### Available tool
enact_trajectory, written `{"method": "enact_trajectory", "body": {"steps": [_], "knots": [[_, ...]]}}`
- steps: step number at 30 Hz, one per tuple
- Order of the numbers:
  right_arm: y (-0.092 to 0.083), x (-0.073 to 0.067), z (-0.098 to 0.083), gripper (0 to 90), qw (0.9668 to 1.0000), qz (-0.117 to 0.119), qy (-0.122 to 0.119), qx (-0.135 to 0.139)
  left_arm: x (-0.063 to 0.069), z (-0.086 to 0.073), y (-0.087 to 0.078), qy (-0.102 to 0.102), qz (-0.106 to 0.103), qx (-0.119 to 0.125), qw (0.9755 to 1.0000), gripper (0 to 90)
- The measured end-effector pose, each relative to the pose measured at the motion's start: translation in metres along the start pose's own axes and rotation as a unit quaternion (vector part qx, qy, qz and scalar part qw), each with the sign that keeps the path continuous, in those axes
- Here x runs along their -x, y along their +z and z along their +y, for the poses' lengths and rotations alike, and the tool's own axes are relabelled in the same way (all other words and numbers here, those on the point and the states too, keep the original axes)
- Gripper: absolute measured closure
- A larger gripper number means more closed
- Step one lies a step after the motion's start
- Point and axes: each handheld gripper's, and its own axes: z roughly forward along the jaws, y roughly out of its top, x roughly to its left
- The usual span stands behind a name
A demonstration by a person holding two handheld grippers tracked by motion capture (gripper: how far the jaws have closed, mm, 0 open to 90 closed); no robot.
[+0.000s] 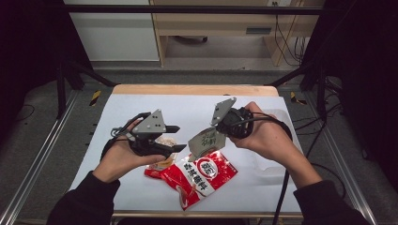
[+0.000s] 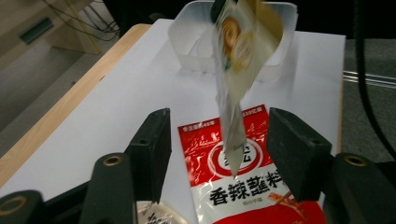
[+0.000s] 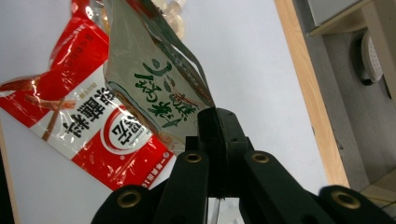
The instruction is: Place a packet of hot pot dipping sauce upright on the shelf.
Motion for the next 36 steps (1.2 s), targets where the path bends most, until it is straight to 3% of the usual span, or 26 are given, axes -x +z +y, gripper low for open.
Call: {"method": "enact_trajectory", "body": {"steps": [5, 10, 12, 13, 16, 18, 19, 21, 23, 24, 25, 26, 28, 29, 32, 35, 36], "knots": [[-0.004, 0.008, -0.006, 90.0, 0.9999, -0.008, 0.007, -0.009, -0.004, -0.022, -0.007, -0.024, 0.018, 0.002, 0.9995, 31.3], [-0.001, 0.020, -0.018, 90.0, 0.9996, -0.013, 0.024, -0.012, -0.009, -0.056, -0.010, -0.064, 0.035, -0.005, 0.9973, 27.9], [0.002, 0.027, -0.027, 90.0, 0.9993, -0.015, 0.030, -0.016, -0.009, -0.080, -0.009, -0.077, 0.047, -0.013, 0.9958, 25.6], [0.002, 0.027, -0.027, 90.0, 0.9993, -0.015, 0.030, -0.016, -0.009, -0.080, -0.009, -0.077, 0.047, -0.013, 0.9958, 25.4], [0.003, 0.033, -0.036, 90.0, 0.9989, -0.018, 0.039, -0.017, -0.006, -0.102, -0.008, -0.090, 0.057, -0.019, 0.9941, 23.4], [0.000, 0.041, -0.044, 90.0, 0.9985, -0.019, 0.050, -0.016, -0.003, -0.119, -0.010, -0.098, 0.080, -0.025, 0.9916, 17.8], [0.000, 0.041, -0.044, 90.0, 0.9985, -0.019, 0.050, -0.016, -0.003, -0.119, -0.010, -0.098, 0.080, -0.025, 0.9916, 15.6], [-0.002, 0.046, -0.051, 90.0, 0.9980, -0.021, 0.058, -0.016, 0.000, -0.132, -0.013, -0.106, 0.103, -0.029, 0.9887, 13.4], [-0.005, 0.049, -0.056, 90.0, 0.9975, -0.026, 0.065, -0.015, 0.003, -0.143, -0.017, -0.113, 0.124, -0.031, 0.9853, 11.4], [-0.007, 0.053, -0.061, 90.0, 0.9969, -0.032, 0.069, -0.017, 0.005, -0.154, -0.021, -0.121, 0.141, -0.030, 0.9822, 8.9], [-0.007, 0.053, -0.061, 90.0, 0.9969, -0.032, 0.069, -0.017, 0.005, -0.154, -0.021, -0.121, 0.141, -0.030, 0.9822, 8.9], [-0.009, 0.055, -0.066, 90.0, 0.9963, -0.040, 0.073, -0.019, 0.006, -0.162, -0.024, -0.123, 0.153, -0.032, 0.9800, 8.7], [-0.010, 0.057, -0.069, 90.0, 0.9958, -0.043, 0.078, -0.019, 0.006, -0.166, -0.025, -0.125, 0.157, -0.032, 0.9790, 8.5], [-0.010, 0.058, -0.072, 90.0, 0.9955, -0.047, 0.080, -0.020, 0.007, -0.171, -0.025, -0.131, 0.166, -0.027, 0.9770, 8.4], [-0.011, 0.064, -0.085, 90.0, 0.9923, -0.069, 0.100, -0.021, 0.014, -0.184, -0.028, -0.133, 0.181, -0.034, 0.9738, 8.0], [-0.013, 0.069, -0.091, 90.0, 0.9900, -0.085, 0.111, -0.020, 0.019, -0.188, -0.030, -0.130, 0.186, -0.038, 0.9732, 8.0], [-0.016, 0.075, -0.096, 90.0, 0.9877, -0.097, 0.122, -0.014, 0.021, -0.193, -0.032, -0.136, 0.189, -0.032, 0.9719, 7.9]]}}
